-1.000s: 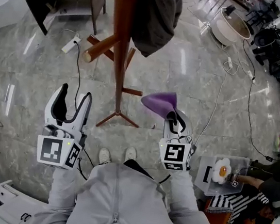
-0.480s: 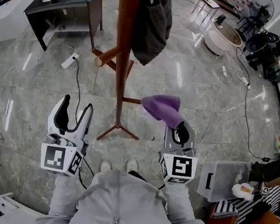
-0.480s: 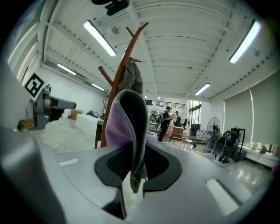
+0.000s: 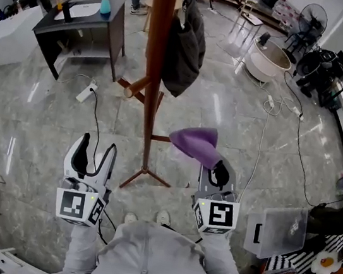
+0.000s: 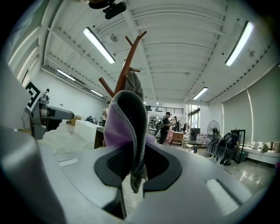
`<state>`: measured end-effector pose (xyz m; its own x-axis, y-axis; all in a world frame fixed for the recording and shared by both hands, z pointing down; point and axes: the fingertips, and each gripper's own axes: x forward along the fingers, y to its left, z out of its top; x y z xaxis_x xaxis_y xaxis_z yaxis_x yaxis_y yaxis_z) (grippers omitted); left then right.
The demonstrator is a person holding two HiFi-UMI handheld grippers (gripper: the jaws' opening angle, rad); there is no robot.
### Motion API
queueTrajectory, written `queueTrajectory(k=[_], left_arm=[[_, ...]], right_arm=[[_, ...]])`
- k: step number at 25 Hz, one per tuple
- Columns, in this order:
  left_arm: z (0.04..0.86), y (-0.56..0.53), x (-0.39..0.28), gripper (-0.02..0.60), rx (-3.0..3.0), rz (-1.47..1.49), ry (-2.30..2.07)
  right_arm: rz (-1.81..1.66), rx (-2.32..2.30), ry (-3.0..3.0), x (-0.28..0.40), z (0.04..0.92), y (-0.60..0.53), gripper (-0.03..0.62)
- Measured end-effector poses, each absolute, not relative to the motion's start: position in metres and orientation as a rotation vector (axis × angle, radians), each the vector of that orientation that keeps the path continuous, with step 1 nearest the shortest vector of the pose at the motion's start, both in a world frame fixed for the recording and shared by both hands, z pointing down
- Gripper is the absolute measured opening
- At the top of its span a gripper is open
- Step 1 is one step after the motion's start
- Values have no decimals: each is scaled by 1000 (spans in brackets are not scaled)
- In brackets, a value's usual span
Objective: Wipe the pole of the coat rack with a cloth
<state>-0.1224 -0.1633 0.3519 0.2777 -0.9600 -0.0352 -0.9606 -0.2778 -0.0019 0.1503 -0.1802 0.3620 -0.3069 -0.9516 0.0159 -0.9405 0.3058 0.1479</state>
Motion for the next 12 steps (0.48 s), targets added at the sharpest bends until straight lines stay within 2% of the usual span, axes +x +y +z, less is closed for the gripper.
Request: queueTrajectory(k=[12], left_arm=[[345, -160, -128, 318, -2475, 54, 1876]], right_arm=[[-161, 1829, -2519, 145, 341, -183, 52]])
